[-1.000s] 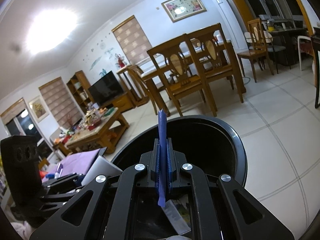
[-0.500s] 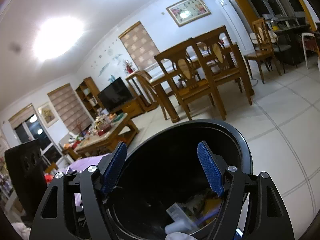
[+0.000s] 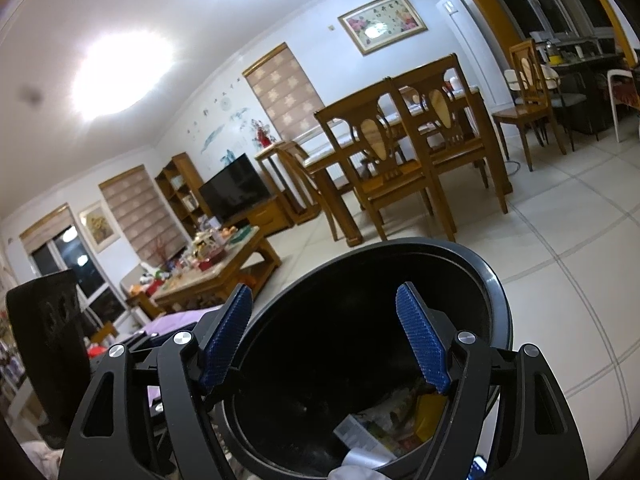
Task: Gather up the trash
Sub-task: 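Move both open tools back to the table toward the blue wrapper and purple spray bottle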
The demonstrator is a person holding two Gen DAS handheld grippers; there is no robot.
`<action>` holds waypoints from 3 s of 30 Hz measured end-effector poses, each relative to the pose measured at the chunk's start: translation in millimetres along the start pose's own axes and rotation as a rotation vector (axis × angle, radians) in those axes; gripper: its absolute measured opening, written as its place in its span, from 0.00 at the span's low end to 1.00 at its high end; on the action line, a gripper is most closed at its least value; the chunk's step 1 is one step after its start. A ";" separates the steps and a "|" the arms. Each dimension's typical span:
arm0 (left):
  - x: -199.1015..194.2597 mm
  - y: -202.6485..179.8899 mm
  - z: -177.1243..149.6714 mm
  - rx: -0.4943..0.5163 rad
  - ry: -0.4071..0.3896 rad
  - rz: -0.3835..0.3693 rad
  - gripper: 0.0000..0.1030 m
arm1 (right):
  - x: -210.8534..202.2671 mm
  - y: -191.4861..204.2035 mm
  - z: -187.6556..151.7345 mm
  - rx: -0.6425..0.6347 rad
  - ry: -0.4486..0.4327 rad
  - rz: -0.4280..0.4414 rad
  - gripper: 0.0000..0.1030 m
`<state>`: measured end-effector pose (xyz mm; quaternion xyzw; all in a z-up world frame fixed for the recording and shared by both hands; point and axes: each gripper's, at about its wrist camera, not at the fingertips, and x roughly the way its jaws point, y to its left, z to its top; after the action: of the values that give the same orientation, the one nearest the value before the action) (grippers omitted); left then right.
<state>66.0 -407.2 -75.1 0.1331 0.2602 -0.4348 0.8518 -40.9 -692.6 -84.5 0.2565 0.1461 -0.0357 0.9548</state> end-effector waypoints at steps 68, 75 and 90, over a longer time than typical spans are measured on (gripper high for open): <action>-209.6 408.6 -154.8 -0.976 -0.038 0.185 0.51 | 182.5 399.0 -92.2 -0.412 0.331 0.363 0.82; -192.1 430.5 -165.5 -1.018 0.043 0.144 0.66 | 195.1 407.6 -97.1 -0.426 0.356 0.365 0.82; -157.4 446.9 -157.6 -1.047 0.091 -0.016 0.37 | 267.4 431.8 -116.0 -0.449 0.494 0.262 0.82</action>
<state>299.8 32.0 -117.7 -0.2936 0.4802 -0.2470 0.7888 246.0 -258.8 -52.7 0.0576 0.3426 0.1833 0.9196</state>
